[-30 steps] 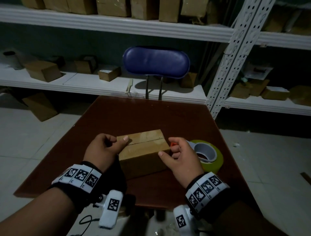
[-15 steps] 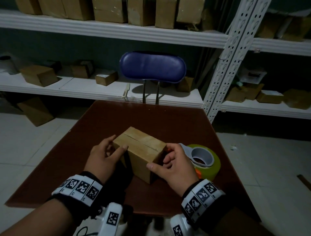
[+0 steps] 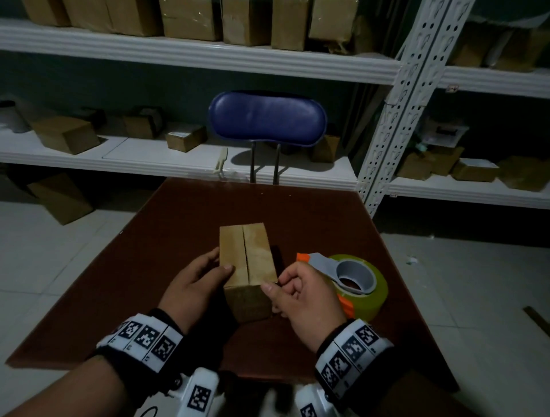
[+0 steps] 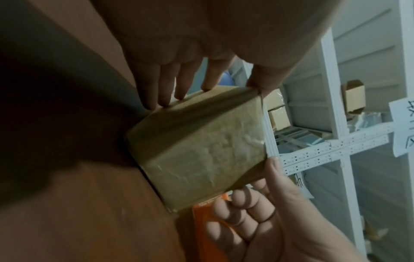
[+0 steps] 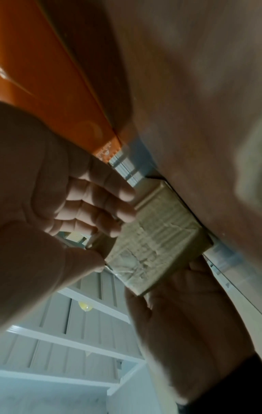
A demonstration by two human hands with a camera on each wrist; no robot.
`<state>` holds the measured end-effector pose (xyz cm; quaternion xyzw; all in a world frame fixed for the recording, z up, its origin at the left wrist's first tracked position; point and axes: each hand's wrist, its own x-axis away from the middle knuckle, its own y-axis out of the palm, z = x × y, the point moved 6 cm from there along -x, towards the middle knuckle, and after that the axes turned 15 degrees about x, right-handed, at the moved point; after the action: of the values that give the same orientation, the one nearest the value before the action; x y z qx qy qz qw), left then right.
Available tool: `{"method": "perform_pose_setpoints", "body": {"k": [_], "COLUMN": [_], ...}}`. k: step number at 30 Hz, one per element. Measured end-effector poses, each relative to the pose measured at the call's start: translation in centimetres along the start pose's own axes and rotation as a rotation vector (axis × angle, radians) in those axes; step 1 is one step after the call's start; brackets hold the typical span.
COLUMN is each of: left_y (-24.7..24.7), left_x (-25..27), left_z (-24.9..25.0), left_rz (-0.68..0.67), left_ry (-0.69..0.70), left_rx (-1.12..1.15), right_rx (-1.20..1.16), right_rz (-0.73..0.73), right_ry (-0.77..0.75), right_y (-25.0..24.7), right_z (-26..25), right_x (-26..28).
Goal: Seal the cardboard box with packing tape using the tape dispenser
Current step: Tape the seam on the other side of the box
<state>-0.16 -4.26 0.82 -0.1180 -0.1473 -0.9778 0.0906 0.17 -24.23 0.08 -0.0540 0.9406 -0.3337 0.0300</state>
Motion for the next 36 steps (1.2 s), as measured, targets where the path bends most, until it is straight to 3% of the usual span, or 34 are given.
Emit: {"method": "perform_pose_setpoints", "body": {"k": [3,10,15,20,24,36], "left_y": [0.0,0.1,0.0,-0.1,-0.4,-0.2], "left_x": [-0.2,0.0,0.1,0.1,0.2,0.1], "left_z": [-0.3,0.0,-0.2,0.1,0.4,0.5], "left_rz": [-0.016,-0.010,-0.005,-0.007,0.022,0.019], "left_ry": [-0.040,0.014,0.012,0.026,0.021,0.031], "left_rx": [0.023,-0.034,-0.024,-0.049,-0.063,-0.108], "right_rx": [-0.043,-0.005,0.076,0.536,0.818,1.034], "right_rz": [-0.032,-0.007,0.180,0.320,0.164,-0.059], "right_ry": [0.013,0.021,0.020,0.111,0.220,0.219], "right_y": [0.5,-0.4,-4.4,-8.1,-8.4,-6.4], "right_z": [-0.3,-1.3,-1.6,-0.2,1.5,1.8], "right_x": [0.2,0.3,-0.7,-1.3,-1.3,-0.9]}}
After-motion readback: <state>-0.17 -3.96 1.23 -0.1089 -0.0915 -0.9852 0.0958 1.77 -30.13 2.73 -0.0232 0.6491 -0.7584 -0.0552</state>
